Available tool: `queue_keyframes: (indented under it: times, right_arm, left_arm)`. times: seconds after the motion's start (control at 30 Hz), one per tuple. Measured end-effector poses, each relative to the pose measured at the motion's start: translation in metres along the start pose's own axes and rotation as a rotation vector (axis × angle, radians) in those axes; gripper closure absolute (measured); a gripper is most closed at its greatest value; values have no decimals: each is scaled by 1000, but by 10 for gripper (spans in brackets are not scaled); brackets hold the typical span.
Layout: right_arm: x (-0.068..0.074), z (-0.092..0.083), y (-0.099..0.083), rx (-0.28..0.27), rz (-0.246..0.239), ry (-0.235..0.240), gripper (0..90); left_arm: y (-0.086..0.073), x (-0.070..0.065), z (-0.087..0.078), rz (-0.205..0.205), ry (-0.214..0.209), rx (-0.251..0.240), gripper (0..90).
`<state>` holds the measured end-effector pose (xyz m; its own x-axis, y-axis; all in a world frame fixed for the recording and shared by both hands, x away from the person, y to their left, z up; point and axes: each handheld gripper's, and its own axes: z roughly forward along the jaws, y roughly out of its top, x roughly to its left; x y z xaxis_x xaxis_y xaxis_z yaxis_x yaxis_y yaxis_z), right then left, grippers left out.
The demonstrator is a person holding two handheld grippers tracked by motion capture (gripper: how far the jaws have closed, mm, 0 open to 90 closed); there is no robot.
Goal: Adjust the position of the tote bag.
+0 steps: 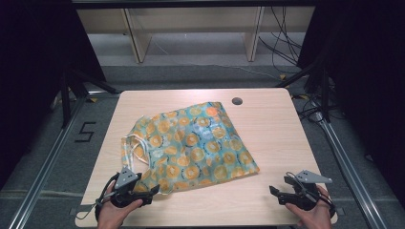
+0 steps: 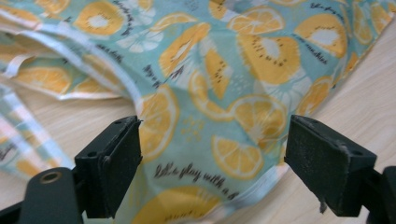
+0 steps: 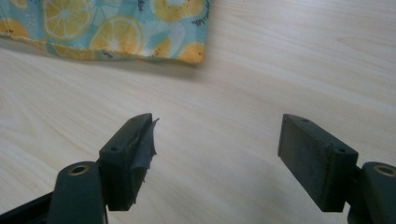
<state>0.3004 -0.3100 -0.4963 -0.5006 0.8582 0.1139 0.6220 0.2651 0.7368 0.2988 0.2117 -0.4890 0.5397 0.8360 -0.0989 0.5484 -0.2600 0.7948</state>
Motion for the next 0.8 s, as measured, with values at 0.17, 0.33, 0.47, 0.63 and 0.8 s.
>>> queue_keyframes:
  times: [0.17, 0.33, 0.47, 0.63, 0.8]
  right_arm:
    - [6, 11, 13, -4, -27, 29, 301]
    - [13, 26, 26, -10, -49, 48, 316]
    - [13, 37, 36, -5, -64, 47, 323]
    - [18, 51, 47, 10, -90, 65, 353]
    - [19, 62, 55, 30, -92, 34, 374]
  left_arm:
    - [15, -7, 12, 80, -37, 4, 206]
    - [26, -2, 29, 108, -48, 42, 202]
    - [30, 0, 37, 98, -63, 66, 338]
    - [31, 6, 44, 210, -93, 99, 739]
    - [30, 5, 45, 209, -106, 94, 866]
